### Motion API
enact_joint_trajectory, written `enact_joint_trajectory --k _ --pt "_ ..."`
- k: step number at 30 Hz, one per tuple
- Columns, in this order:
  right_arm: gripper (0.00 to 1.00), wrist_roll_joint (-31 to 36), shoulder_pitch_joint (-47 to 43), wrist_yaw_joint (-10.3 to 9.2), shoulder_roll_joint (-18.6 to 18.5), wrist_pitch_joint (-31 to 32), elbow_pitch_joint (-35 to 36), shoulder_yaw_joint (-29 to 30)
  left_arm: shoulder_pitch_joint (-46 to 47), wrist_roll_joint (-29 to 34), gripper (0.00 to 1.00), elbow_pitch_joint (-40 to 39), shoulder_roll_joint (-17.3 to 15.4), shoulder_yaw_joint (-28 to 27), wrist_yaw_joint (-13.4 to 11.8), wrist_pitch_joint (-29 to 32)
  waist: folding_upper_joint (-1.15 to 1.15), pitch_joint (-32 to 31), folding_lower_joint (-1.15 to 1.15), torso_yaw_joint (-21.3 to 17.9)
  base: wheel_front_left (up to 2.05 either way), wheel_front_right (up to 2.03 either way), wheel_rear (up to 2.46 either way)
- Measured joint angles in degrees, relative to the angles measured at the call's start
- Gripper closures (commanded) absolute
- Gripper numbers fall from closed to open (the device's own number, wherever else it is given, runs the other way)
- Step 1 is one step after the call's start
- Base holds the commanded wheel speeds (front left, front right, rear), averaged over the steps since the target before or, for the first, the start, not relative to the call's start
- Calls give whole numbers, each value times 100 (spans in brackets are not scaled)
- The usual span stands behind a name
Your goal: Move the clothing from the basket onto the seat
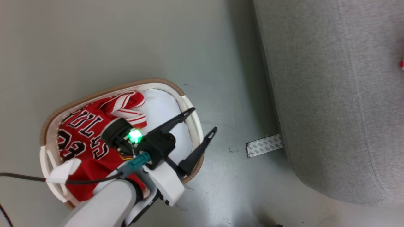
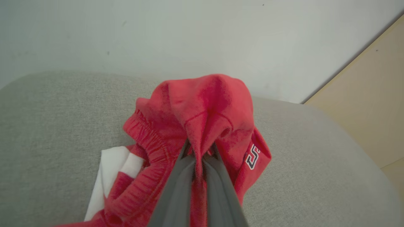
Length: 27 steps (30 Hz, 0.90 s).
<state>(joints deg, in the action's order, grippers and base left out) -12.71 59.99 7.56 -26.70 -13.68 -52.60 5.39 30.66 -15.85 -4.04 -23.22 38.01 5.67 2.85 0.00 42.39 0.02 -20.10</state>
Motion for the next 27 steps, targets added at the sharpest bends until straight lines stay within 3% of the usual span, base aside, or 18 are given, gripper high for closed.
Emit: enact_joint_trajectory --k 7,18,27 --pt "0 630 -288 0 701 -129 -18 319 -140 -145 0 244 -51 -241 -247 -203 0 -96 -1 -73 0 0 0" --pt "0 1121 -2105 0 1774 -136 2757 244 -786 -554 0 772 -185 -811 -721 -957 0 -875 -2 -298 0 0 0" --pt "0 1157 -3529 0 2022 -147 3787 -378 -1398 -914 0 1376 260 -982 -969 -1597 0 -1901 -3 -88 0 0 0"
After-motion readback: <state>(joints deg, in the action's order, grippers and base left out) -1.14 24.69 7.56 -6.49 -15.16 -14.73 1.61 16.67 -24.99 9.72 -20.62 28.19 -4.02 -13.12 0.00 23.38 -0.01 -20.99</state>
